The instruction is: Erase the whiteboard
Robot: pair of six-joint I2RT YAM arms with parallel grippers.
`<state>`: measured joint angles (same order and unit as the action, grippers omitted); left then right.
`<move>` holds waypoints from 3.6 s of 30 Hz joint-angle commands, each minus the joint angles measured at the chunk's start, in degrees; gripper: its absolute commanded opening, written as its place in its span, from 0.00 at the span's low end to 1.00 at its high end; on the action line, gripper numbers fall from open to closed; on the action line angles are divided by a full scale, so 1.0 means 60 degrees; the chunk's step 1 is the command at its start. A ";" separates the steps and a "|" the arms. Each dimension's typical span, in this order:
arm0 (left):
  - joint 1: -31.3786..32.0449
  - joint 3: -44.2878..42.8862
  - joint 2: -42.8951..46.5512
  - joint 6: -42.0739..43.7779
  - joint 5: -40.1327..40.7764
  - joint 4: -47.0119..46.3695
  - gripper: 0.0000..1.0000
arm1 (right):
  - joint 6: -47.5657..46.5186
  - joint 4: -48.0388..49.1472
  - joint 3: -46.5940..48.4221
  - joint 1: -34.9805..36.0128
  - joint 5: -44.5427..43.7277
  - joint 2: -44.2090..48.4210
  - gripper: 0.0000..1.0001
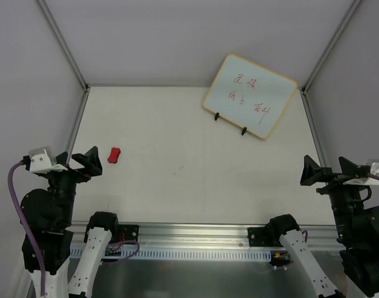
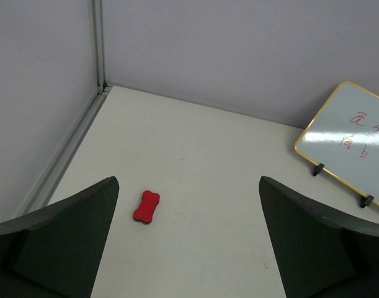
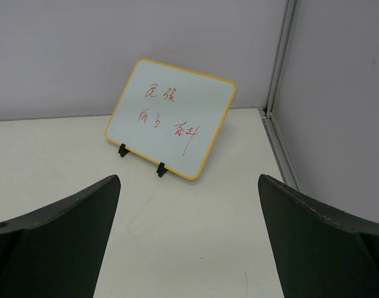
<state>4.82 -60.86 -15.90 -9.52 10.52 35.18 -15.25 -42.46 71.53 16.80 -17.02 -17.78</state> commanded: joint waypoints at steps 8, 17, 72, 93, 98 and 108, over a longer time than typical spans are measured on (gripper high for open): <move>-0.0027 0.0153 -0.0396 -0.0376 -0.0260 0.0025 0.99 | 0.0928 -0.0409 -0.0712 0.0072 0.1704 -0.0346 0.99; -0.0027 0.0694 -0.1201 -0.0816 -0.0669 0.0055 0.99 | 0.4016 0.0133 -0.2736 0.0072 0.0398 -0.2449 0.99; -0.0027 0.1852 -0.2008 -0.2442 -0.1153 0.0055 0.99 | 0.6584 0.5407 0.1159 -0.0031 -0.1881 -1.6123 0.28; -0.0027 0.1647 -0.3237 -0.2383 -0.1271 0.0040 0.99 | 0.5398 0.6329 -0.2805 0.3160 -0.0533 -1.3313 0.00; -0.0027 0.1604 -0.3546 -0.2339 -0.1008 0.0040 0.99 | 0.5149 0.6534 -0.3965 0.4594 -0.0358 -1.2331 0.00; -0.0027 0.2231 -0.4919 -0.2354 0.0485 -0.0149 0.99 | 0.4578 0.7369 -0.5753 0.5828 -0.0079 -1.0749 0.00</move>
<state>4.82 -48.97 -41.93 -23.33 8.40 36.07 14.87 -0.12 39.00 50.35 -21.50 -84.93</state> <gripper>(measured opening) 0.987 0.193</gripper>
